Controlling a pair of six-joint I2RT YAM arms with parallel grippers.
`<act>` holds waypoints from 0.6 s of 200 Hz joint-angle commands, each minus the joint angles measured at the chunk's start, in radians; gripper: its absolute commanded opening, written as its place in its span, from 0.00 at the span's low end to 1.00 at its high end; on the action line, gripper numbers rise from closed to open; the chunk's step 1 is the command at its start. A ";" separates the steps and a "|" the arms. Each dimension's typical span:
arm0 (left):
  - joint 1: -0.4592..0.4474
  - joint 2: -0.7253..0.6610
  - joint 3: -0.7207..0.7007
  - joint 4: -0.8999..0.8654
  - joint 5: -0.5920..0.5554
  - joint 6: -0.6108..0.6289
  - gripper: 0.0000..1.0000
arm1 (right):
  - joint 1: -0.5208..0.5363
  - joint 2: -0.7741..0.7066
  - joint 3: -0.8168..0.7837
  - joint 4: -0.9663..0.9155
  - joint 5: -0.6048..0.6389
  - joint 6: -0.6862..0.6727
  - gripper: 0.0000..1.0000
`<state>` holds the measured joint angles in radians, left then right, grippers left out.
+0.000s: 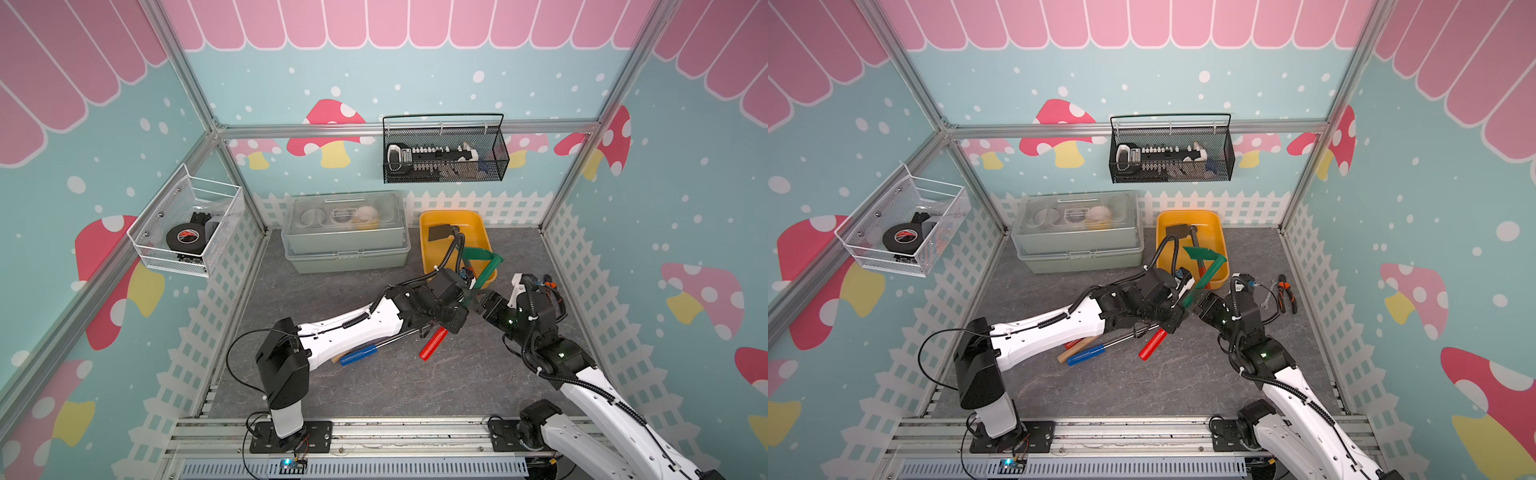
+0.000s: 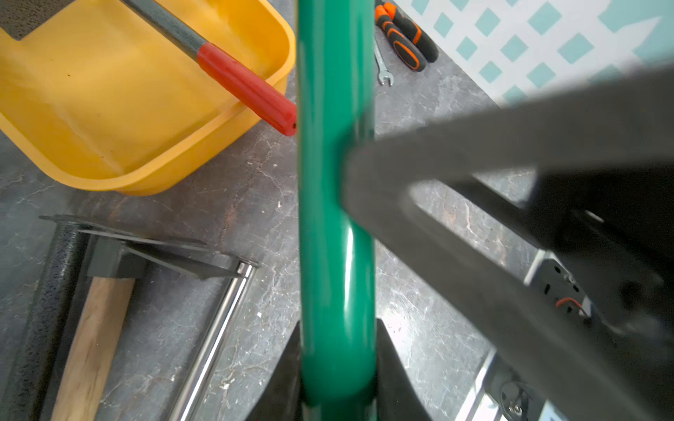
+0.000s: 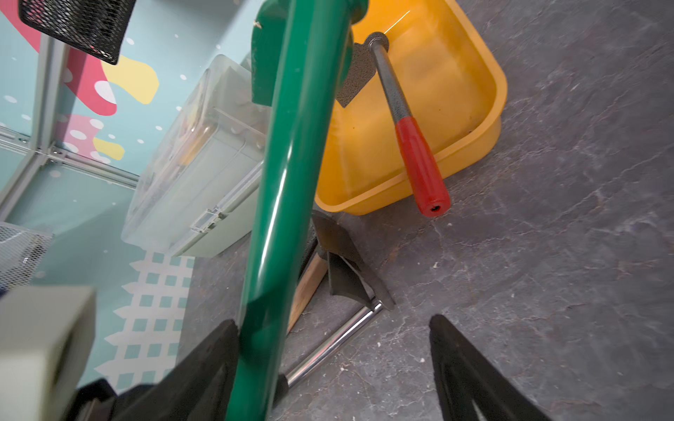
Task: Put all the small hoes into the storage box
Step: Pick up the hoe from the center of the board, then place the hoe in the storage box.
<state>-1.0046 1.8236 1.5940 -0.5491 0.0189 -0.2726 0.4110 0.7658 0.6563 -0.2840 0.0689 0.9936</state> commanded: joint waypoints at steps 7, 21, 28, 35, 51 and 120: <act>0.038 0.053 0.142 0.032 -0.013 0.013 0.00 | -0.008 -0.037 0.028 -0.109 0.081 -0.080 0.83; 0.048 0.099 0.212 0.006 -0.010 0.006 0.00 | -0.009 -0.056 0.025 -0.132 0.101 -0.095 0.83; 0.050 0.120 0.245 -0.002 -0.019 0.003 0.00 | -0.008 -0.065 0.023 -0.142 0.106 -0.101 0.83; 0.053 0.139 0.270 -0.006 -0.029 -0.001 0.00 | -0.011 -0.073 0.022 -0.152 0.111 -0.105 0.83; 0.062 0.182 0.331 -0.011 -0.031 -0.021 0.00 | -0.011 -0.091 0.015 -0.175 0.123 -0.108 0.84; 0.127 0.369 0.582 -0.055 -0.017 -0.141 0.00 | -0.011 -0.164 0.009 -0.255 0.163 -0.145 0.84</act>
<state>-0.9092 2.1715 2.0830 -0.6376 0.0124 -0.3595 0.4057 0.6216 0.6567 -0.4824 0.1955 0.8749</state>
